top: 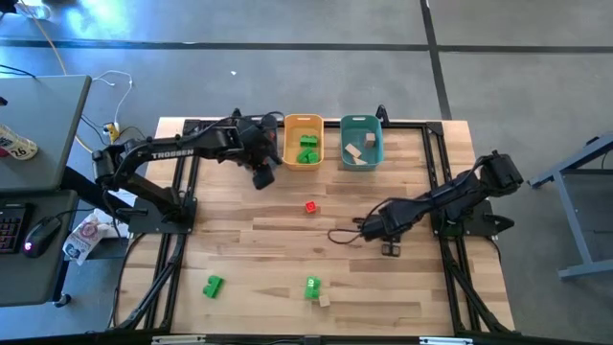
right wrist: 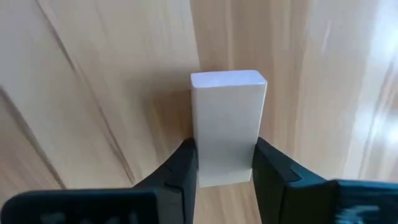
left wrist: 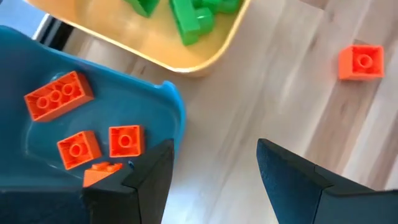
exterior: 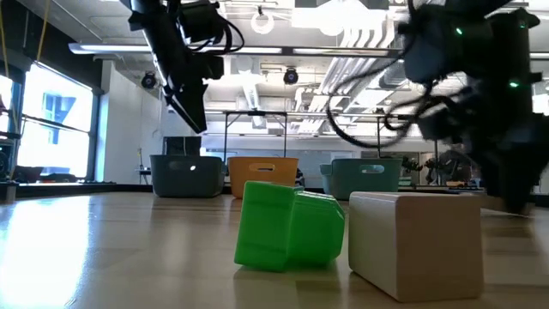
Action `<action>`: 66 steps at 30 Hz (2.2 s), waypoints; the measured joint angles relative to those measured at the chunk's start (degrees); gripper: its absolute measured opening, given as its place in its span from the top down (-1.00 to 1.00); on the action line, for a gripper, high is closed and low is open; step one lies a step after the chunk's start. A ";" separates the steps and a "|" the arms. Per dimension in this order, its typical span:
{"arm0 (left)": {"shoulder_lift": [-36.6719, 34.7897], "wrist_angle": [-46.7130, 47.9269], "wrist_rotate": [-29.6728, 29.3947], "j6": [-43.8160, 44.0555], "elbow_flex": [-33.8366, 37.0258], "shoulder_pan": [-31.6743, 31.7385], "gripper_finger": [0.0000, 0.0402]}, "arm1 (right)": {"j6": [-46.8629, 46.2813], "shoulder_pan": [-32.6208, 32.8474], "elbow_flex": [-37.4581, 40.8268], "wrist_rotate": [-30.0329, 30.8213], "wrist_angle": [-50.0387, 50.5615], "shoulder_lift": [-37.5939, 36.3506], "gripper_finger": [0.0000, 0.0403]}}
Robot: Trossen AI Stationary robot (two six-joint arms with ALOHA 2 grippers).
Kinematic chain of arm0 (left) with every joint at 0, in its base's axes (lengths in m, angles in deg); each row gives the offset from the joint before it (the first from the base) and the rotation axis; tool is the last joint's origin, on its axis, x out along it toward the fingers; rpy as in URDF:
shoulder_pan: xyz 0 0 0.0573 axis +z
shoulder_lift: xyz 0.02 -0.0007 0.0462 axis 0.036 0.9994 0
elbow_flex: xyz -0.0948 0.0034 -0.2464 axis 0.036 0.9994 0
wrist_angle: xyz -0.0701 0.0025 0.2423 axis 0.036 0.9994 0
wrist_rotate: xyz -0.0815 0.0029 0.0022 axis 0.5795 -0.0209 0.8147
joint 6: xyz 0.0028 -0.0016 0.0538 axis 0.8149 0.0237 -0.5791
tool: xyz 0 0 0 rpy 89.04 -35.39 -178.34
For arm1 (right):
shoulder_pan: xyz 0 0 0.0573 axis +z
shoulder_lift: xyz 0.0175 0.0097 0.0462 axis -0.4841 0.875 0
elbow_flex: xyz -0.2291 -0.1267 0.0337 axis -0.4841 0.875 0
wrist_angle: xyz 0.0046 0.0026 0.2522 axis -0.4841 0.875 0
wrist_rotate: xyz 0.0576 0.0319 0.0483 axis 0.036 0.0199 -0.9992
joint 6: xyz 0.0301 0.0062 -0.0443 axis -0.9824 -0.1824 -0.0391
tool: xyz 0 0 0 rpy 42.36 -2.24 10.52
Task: Sort & place blocks by color
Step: Put the brown block into the green bin, then put the green game piece into the yellow bin
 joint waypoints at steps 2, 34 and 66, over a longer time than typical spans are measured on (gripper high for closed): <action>0.00 0.65 -0.02 0.02 0.00 -1.21 -0.06 | 0.12 -0.09 -1.50 2.13 -0.72 0.04 0.55; 0.02 0.99 -0.04 7.24 0.00 -19.95 -0.06 | 19.51 -29.58 -22.57 30.88 -11.31 -0.09 0.55; 0.04 0.44 -0.04 4.86 -0.02 -27.05 -0.06 | 13.58 -43.45 -22.46 13.29 -11.80 11.34 -0.01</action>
